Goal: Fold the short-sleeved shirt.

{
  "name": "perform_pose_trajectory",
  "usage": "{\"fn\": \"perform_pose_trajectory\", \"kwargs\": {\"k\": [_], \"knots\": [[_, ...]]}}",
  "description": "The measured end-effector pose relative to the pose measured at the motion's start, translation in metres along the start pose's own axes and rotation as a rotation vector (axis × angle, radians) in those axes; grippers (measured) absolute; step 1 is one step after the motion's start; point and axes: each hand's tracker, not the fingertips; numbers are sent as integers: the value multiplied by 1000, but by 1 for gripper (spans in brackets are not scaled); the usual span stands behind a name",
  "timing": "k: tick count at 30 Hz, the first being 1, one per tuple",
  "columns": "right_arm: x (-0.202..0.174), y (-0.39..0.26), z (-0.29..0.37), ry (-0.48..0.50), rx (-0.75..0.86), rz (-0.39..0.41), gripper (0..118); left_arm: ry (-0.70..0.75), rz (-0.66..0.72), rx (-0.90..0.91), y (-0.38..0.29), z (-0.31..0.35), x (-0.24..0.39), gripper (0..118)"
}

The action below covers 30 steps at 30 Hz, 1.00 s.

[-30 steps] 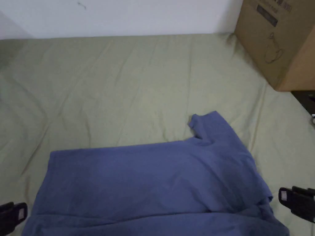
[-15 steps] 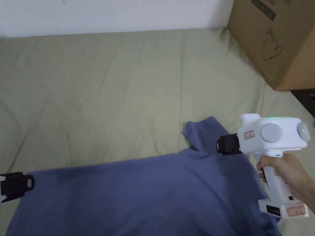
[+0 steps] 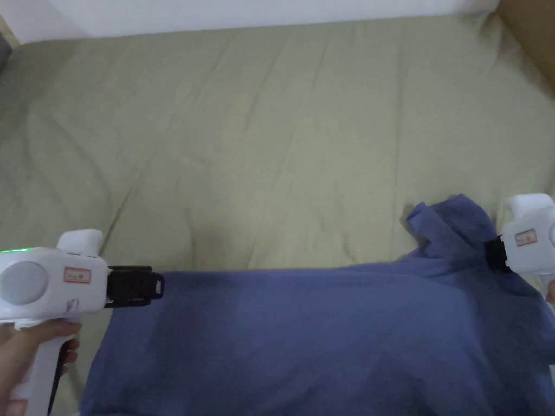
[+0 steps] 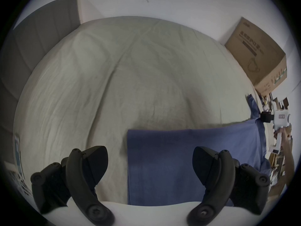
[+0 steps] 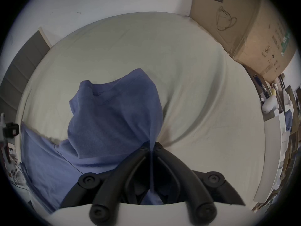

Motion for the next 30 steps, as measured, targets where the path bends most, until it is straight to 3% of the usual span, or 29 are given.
{"fn": "perform_pose_trajectory", "kwargs": {"k": [7, 9, 11, 13, 17, 22, 30], "knots": [[3, 4, 3, 8, -9, -24, 1, 66, 9, -105, 20, -49, 2, 103], [6, 7, 7, 15, -11, -41, 1, 99, -54, -105, 21, -39, 8, 82], [9, 9, 16, 30, 5, -62, 1, 104, -85, -90, 20, -27, 11, 48], [15, 12, 30, 52, 32, -86, 1, 107, -80, -68, 20, -14, 12, 3], [26, 10, 79, 133, 109, -145, 1, 23, -46, -15, 17, 21, 14, 3], [34, -17, 154, 140, 195, -97, 1, 15, -106, 101, -7, 91, 19, 3], [33, -160, 231, 150, 185, -17, 1, -47, -74, 207, -119, 181, 7, 3]]}}
